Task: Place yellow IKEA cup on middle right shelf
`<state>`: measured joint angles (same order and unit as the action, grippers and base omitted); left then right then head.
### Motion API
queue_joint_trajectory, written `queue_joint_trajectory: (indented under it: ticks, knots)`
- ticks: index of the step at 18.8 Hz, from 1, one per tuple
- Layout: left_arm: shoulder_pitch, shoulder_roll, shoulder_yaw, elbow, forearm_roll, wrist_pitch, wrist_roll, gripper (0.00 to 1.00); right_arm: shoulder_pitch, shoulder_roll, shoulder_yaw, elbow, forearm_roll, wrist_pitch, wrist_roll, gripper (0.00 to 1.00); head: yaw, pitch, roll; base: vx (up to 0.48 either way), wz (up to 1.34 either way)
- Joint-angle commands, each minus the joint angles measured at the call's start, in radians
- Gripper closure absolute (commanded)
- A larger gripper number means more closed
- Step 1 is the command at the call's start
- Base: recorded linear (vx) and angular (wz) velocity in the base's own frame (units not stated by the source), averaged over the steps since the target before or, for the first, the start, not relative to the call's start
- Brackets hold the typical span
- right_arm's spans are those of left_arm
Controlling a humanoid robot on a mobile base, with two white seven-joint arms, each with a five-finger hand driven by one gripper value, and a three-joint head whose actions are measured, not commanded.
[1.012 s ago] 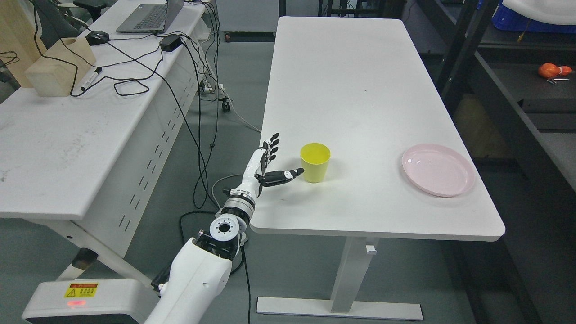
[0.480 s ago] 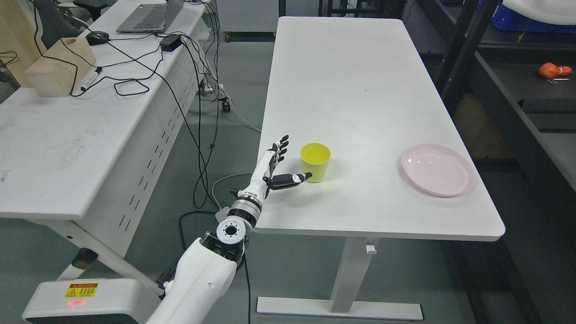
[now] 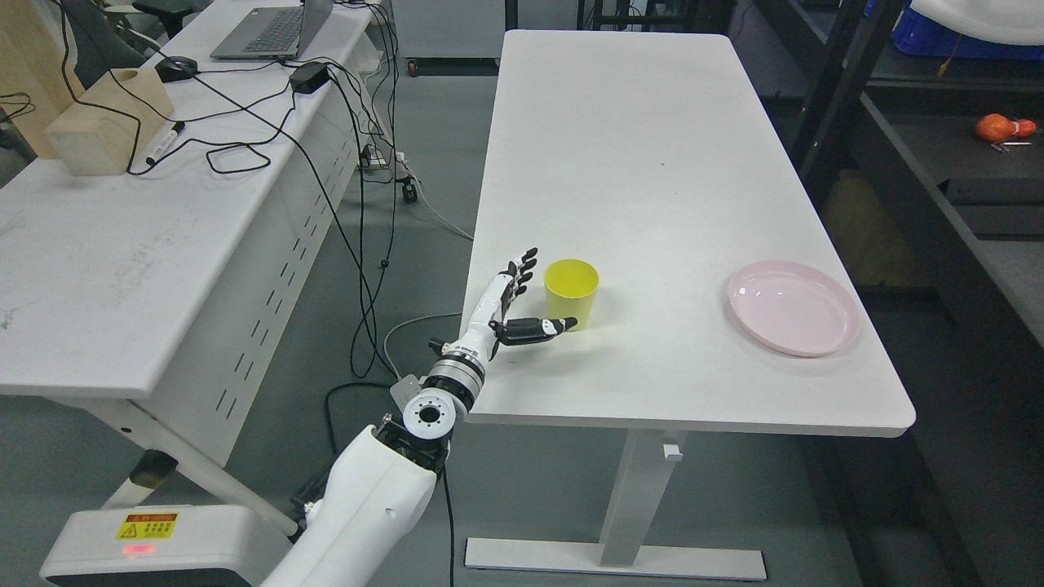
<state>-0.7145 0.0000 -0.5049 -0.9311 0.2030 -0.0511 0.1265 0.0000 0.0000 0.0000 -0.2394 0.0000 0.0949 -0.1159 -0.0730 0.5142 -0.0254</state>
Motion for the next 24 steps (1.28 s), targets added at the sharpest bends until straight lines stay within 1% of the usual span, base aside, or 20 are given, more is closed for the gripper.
queue_joint_trajectory:
  ticks: [1,8,11,13,24]
  knots:
    - [-0.005,0.017,0.014,0.017,0.003,0.002,0.001,0.01,0.014,-0.017,0.017,0.0,-0.025,-0.001,-0.001,0.01,0.0,0.0,0.0,0.0,0.0]
    - [-0.005,0.017,0.069,0.017,0.009,0.002,0.001,0.01,0.014,-0.017,0.017,0.0,-0.025,-0.001,-0.001,0.01,0.0,0.0,0.0,0.0,0.0]
    - [-0.008,0.017,0.074,0.017,0.097,0.007,-0.001,0.03,0.014,-0.017,0.017,0.0,-0.025,-0.001,-0.001,0.01,0.0,0.0,0.0,0.0,0.0]
    - [-0.017,0.017,0.083,0.018,0.108,0.008,-0.001,0.03,0.014,-0.017,0.017,0.0,-0.025,-0.001,-0.001,0.01,0.0,0.0,0.0,0.0,0.0]
    - [-0.121,0.017,0.085,0.181,0.197,0.008,-0.002,0.04,0.014,-0.017,0.017,0.0,-0.025,-0.001,-0.001,0.01,0.0,0.0,0.0,0.0,0.0]
